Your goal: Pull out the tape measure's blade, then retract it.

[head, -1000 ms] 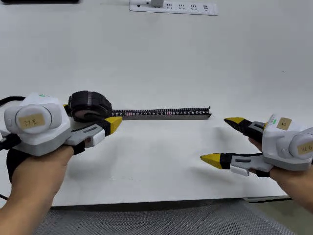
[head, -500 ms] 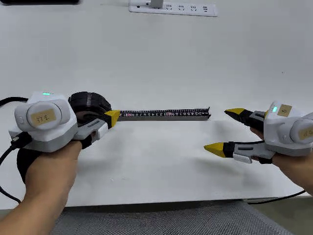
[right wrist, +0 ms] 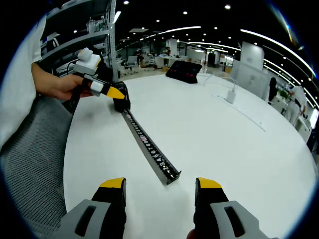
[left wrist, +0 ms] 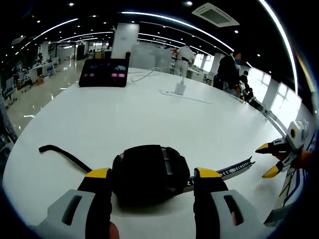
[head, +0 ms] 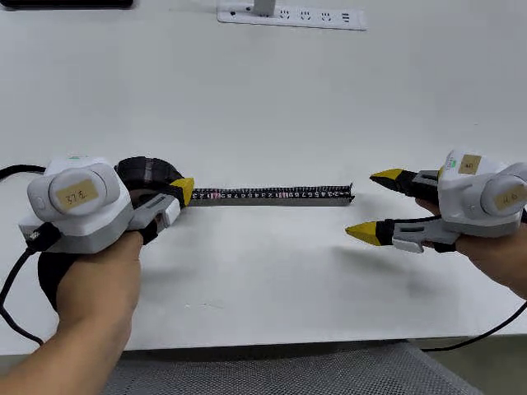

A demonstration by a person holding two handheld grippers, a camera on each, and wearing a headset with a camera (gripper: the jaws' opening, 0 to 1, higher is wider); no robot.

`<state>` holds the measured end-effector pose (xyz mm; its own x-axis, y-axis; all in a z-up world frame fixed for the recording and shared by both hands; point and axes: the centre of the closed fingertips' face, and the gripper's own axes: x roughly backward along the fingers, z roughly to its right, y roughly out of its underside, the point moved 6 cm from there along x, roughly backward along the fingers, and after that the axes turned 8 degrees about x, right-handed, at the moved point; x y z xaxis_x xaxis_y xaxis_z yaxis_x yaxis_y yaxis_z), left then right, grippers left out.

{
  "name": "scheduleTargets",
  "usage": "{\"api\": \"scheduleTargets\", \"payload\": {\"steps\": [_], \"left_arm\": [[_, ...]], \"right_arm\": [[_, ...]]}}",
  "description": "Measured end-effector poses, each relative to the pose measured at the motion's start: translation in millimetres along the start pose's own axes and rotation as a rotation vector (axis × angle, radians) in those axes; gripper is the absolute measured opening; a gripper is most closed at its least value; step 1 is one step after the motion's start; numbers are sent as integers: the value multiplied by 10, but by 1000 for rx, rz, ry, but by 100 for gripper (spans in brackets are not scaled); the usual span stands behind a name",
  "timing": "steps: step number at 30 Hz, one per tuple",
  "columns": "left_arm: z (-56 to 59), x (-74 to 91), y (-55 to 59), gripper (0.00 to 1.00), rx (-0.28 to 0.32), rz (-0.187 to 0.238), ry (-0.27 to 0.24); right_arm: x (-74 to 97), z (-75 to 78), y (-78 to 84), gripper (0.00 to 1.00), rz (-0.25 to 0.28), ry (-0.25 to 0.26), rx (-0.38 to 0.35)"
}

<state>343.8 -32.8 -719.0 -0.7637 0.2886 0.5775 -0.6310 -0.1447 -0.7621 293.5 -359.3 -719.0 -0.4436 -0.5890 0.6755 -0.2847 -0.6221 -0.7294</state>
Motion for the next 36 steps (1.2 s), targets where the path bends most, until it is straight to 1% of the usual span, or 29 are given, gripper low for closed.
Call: {"api": "scheduleTargets", "payload": {"steps": [6, 13, 17, 21, 25, 26, 28, 30, 36], "left_arm": [[-19, -9, 4, 60, -4, 5, -14], [-15, -18, 4, 60, -13, -3, -14], [-16, -22, 3, 59, -17, -7, -12], [-16, -23, 3, 59, -17, -8, -12], [-15, -22, 4, 59, -17, -9, -13], [-14, -21, 3, 59, -18, -10, -13], [-13, -19, 3, 59, -17, -11, -12], [-13, -18, 2, 59, -17, -12, -12], [-13, -18, 1, 59, -16, -14, -12]], "right_arm": [[-35, 41, -12, 50, -9, -23, 20], [-78, 76, 4, 45, -25, -53, 46], [-113, 103, 13, 43, -34, -74, 49], [-140, 133, 14, 39, -41, -91, 57], [-174, 172, 18, 35, -60, -111, 78], [-185, 178, 17, 33, -64, -123, 86], [-203, 194, 25, 31, -74, -131, 102], [-223, 200, 33, 28, -82, -153, 120], [-268, 217, 54, 24, -102, -185, 144]]}}
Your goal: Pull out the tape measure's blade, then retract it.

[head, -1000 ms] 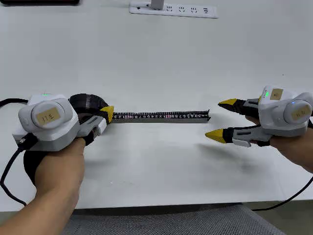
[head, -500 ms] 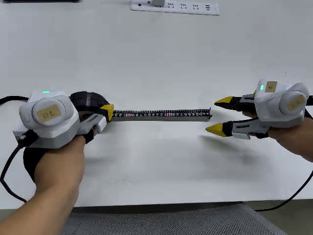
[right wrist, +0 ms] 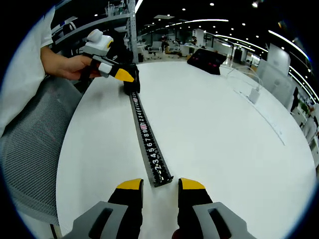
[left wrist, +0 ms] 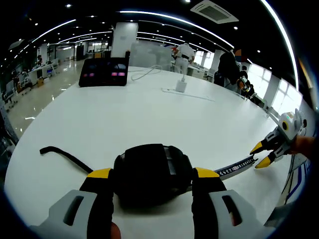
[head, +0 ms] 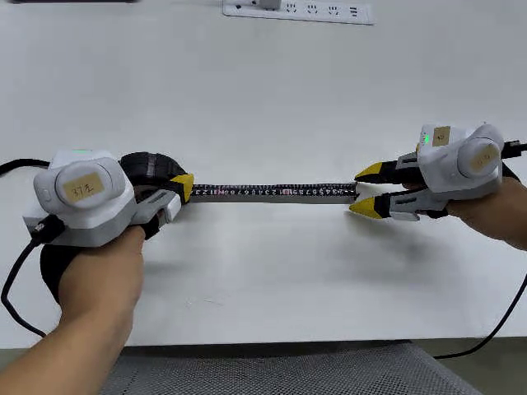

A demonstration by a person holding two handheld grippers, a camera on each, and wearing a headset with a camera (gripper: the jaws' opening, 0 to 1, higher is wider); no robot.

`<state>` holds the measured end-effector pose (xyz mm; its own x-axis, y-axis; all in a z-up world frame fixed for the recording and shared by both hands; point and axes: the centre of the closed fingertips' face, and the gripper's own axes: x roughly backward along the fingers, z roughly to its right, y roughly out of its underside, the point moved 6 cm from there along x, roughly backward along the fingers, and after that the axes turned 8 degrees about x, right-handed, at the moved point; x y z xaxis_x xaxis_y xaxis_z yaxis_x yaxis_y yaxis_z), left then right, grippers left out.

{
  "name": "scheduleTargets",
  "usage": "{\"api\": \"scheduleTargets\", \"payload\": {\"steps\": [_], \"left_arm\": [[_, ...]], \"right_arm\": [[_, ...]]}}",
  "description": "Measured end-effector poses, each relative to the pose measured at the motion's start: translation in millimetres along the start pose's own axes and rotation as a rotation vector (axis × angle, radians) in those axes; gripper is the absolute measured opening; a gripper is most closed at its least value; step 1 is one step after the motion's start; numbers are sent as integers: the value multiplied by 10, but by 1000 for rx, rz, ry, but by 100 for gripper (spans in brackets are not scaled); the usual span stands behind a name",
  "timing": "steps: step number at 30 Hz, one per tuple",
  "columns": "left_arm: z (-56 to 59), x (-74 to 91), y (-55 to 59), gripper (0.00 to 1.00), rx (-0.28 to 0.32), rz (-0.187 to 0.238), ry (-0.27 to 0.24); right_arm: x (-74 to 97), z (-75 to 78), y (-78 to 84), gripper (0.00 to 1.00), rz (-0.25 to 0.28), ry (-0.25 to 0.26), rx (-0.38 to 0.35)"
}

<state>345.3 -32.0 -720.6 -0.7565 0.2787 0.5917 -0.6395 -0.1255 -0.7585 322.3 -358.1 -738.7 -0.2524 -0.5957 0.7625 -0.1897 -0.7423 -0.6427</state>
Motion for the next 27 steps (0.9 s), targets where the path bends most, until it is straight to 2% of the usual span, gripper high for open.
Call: {"api": "scheduleTargets", "payload": {"steps": [18, 27], "left_arm": [[-6, 0, 0, 59, -2, -1, -1], [-3, -3, -2, 60, -4, -8, -7]], "right_arm": [[-64, 28, -11, 12, -5, -72, 74], [-51, 43, -13, 11, 2, -69, 75]]}}
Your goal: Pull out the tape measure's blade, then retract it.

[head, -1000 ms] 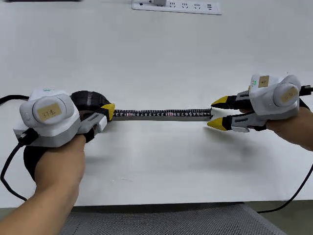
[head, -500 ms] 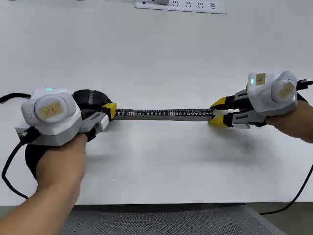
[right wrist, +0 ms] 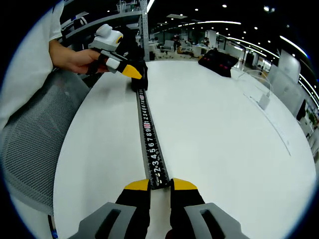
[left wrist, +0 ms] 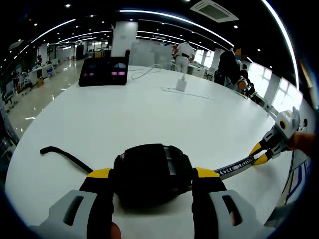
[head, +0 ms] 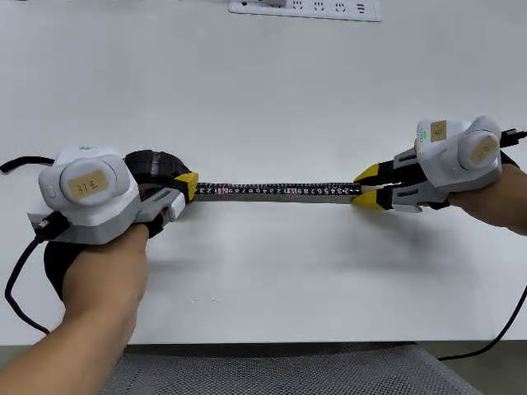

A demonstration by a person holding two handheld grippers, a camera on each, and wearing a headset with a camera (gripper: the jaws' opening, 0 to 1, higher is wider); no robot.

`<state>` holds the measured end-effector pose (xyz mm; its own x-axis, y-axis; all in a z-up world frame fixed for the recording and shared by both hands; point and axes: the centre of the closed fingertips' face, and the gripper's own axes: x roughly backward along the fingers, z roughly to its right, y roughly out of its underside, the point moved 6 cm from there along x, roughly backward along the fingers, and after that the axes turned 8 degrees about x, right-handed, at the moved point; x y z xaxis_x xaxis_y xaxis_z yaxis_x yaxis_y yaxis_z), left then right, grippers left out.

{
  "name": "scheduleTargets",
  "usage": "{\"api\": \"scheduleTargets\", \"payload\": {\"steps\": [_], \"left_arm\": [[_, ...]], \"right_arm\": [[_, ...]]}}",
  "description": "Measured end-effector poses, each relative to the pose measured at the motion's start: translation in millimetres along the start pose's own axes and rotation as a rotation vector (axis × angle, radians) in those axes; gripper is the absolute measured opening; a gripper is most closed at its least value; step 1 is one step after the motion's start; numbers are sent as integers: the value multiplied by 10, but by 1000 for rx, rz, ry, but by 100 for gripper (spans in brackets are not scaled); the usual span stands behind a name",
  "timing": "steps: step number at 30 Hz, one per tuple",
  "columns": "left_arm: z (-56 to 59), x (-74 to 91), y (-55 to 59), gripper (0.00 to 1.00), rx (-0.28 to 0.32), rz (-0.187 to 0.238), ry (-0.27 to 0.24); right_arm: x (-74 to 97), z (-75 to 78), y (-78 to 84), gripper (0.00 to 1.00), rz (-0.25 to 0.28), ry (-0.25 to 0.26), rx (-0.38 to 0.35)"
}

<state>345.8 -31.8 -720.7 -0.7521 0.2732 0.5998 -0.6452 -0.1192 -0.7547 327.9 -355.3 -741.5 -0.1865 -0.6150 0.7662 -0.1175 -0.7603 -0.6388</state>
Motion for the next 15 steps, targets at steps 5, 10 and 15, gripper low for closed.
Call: {"api": "scheduleTargets", "payload": {"steps": [5, 10, 15], "left_arm": [[2, -1, -1, 60, -3, -1, -1], [-3, 3, -3, 58, -12, -6, 0], [-12, 5, -5, 57, -15, -14, 7]], "right_arm": [[0, 10, -1, 11, 4, 2, -3], [0, 19, 2, 11, 3, 1, 2], [0, 23, 5, 10, 2, 2, 7]]}}
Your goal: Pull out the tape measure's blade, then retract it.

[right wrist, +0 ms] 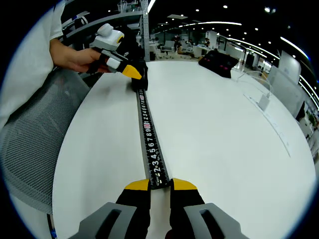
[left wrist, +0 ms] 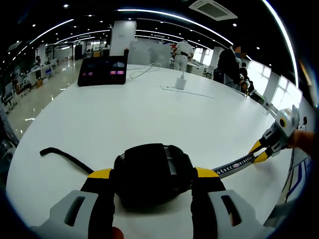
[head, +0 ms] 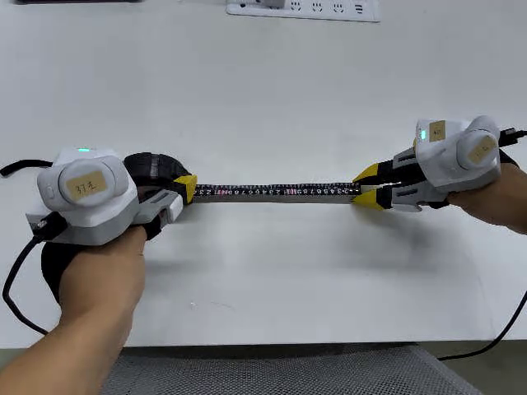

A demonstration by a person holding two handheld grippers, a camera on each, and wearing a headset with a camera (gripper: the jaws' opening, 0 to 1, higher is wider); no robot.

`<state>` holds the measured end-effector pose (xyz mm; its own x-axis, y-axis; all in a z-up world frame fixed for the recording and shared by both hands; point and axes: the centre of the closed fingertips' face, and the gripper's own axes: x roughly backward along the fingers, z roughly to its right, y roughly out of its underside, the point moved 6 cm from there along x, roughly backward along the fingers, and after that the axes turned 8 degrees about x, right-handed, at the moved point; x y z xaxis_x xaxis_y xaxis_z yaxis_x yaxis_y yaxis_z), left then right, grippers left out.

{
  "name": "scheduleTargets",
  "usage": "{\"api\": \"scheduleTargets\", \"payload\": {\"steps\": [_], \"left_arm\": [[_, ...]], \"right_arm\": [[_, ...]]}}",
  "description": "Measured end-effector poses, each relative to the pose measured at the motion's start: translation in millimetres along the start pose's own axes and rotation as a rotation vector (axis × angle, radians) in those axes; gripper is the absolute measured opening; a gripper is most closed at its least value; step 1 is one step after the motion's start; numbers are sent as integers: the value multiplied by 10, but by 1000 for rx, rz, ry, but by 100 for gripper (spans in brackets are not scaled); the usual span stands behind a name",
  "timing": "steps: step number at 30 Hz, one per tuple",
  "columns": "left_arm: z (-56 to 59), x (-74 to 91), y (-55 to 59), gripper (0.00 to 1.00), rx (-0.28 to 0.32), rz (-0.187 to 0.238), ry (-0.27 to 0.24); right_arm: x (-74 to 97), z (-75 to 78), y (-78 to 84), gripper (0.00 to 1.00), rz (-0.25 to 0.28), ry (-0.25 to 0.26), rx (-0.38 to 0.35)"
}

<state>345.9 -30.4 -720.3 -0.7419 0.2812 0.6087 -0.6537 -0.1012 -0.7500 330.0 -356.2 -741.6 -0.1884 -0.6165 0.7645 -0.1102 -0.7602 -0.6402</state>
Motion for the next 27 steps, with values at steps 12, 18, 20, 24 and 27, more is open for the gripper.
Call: {"api": "scheduleTargets", "payload": {"steps": [12, 18, 20, 24, 27], "left_arm": [[-12, -6, 2, 55, -9, -10, 5], [-11, -3, 1, 55, -8, -9, 8], [-11, -4, 1, 55, -6, -11, 9], [-12, -3, 6, 55, -1, -12, 11], [-10, -5, 8, 55, 1, -11, 11]], "right_arm": [[-2, -2, 0, 10, -2, 2, 7], [-6, -3, 2, 10, -2, 1, 4], [-6, -2, 1, 10, -3, 2, 4], [-7, 6, -13, 10, 8, 9, 1], [-12, 9, -25, 9, 12, 9, 4]]}}
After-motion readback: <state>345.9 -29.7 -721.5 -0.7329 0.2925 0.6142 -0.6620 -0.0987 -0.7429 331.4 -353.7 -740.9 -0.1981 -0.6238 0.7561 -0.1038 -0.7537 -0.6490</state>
